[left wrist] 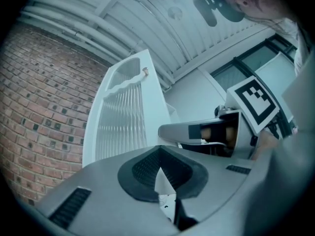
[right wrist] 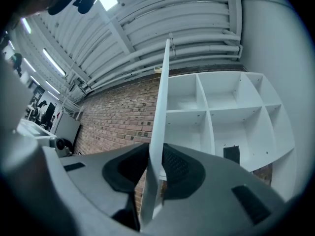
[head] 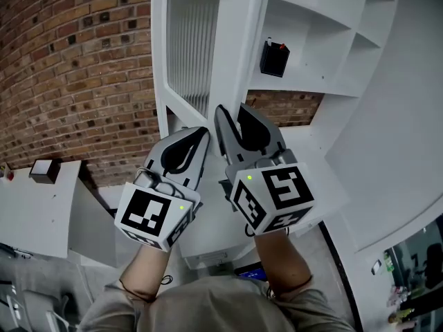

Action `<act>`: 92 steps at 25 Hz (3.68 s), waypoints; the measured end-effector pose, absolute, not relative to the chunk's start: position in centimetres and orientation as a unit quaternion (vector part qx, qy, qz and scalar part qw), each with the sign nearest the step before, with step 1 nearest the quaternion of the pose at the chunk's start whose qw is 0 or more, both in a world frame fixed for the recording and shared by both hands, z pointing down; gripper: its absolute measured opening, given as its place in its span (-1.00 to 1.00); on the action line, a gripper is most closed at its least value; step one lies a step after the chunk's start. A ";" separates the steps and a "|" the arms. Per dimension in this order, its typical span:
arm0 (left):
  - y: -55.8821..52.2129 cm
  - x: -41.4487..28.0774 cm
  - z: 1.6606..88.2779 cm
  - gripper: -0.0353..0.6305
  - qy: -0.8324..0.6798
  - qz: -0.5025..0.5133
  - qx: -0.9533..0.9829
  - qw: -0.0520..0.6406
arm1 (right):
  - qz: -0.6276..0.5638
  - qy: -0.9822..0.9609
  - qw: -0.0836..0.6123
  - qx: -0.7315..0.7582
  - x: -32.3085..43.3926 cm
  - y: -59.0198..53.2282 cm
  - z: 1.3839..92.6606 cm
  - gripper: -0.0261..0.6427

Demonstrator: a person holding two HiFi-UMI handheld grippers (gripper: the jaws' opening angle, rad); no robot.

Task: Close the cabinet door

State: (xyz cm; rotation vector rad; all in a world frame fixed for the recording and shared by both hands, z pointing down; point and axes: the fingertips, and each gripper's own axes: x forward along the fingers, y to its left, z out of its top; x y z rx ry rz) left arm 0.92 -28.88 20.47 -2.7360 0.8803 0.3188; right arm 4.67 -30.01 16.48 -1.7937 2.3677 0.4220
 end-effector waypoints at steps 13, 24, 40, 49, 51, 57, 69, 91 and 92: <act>-32.6 7.3 20.8 -0.87 0.315 0.097 -0.936 0.126 | 0.118 0.817 0.090 -0.557 11.3 -33.7 16.4 -0.60; -36.4 11.7 20.3 -0.87 0.337 0.088 -0.927 0.138 | 0.102 0.846 0.105 -0.513 15.7 -38.3 16.4 -0.55; -39.9 14.1 20.6 -0.87 0.412 0.089 -0.897 0.134 | 0.092 0.887 0.105 -0.441 18.5 -42.5 16.5 -0.54; -41.4 14.3 20.9 -0.87 0.409 0.074 -0.899 0.135 | 0.090 0.895 0.114 -0.422 19.2 -44.4 16.5 -0.52; -42.1 14.7 21.0 -0.87 0.405 0.069 -0.902 0.133 | 0.091 0.896 0.115 -0.420 19.4 -44.8 16.6 -0.51; -44.1 16.2 20.7 -0.87 0.393 0.063 -0.907 0.139 | 0.088 0.898 0.116 -0.414 20.0 -46.1 16.4 -0.50; -47.0 17.9 21.1 -0.87 0.387 0.060 -0.909 0.140 | 0.084 0.908 0.118 -0.394 20.7 -48.4 16.5 -0.47; -49.7 18.2 21.2 -0.87 0.387 0.071 -0.910 0.129 | 0.091 0.899 0.127 -0.408 21.0 -51.3 16.4 -0.40; -49.8 18.2 21.2 -0.88 0.387 0.071 -0.910 0.131 | 0.091 0.899 0.131 -0.409 21.0 -51.4 16.4 -0.40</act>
